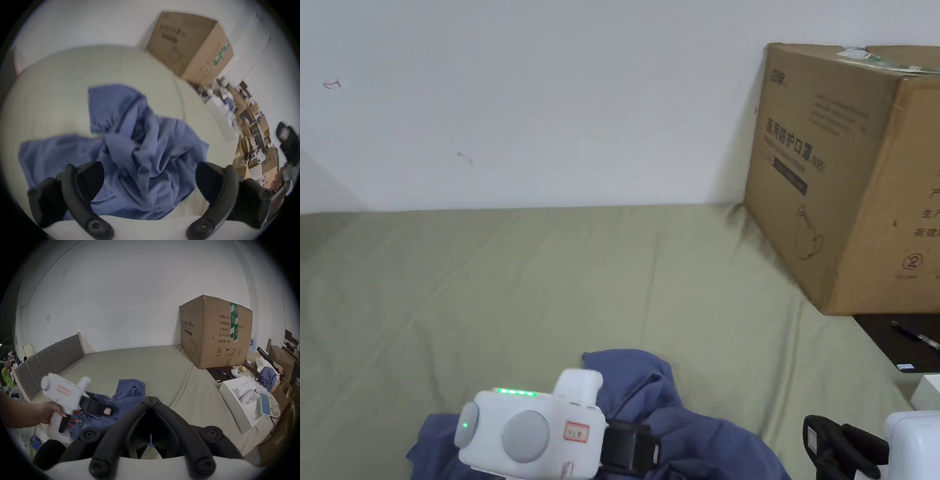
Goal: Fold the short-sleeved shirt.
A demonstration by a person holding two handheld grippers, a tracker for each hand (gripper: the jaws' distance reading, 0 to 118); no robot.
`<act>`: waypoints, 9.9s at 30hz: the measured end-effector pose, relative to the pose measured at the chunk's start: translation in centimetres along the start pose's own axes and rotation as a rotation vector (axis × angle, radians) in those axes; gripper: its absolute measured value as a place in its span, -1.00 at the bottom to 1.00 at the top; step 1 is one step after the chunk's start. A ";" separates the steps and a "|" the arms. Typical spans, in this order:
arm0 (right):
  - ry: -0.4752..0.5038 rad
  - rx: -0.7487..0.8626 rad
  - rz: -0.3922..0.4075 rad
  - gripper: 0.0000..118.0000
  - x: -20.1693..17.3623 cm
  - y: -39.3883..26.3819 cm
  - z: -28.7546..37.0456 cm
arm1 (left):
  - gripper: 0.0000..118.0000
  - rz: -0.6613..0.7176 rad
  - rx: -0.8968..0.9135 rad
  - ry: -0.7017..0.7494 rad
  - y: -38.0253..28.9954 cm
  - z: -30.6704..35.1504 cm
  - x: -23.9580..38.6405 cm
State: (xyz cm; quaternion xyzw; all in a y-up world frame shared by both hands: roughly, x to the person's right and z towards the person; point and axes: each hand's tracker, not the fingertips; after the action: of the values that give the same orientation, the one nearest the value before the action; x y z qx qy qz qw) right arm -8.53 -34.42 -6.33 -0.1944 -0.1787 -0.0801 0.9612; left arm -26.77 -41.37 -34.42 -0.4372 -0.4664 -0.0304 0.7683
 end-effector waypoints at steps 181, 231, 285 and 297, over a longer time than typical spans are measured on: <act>0.113 -0.526 -0.042 -0.98 3.8 0.5 -9.8 | -0.94 0.232 -0.242 0.214 -9.0 10.5 -9.2; 0.193 -0.238 -0.068 -1.00 -0.6 -1.2 -5.6 | 0.81 0.389 -0.242 0.576 -6.1 3.3 -22.5; 0.085 -0.422 -0.102 -1.00 10.5 12.4 -17.7 | -0.96 0.238 0.208 0.500 -1.7 18.5 -13.4; 0.126 -0.090 -0.098 -1.00 10.8 24.4 -0.1 | -0.96 0.079 0.448 0.477 8.1 31.9 -6.7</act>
State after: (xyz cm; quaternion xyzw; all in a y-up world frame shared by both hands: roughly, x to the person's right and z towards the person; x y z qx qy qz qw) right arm 6.94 -13.14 -10.76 -0.2228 -0.1235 -0.1470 0.9558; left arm -48.89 -16.41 -38.80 -0.2556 -0.2512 0.0012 0.9336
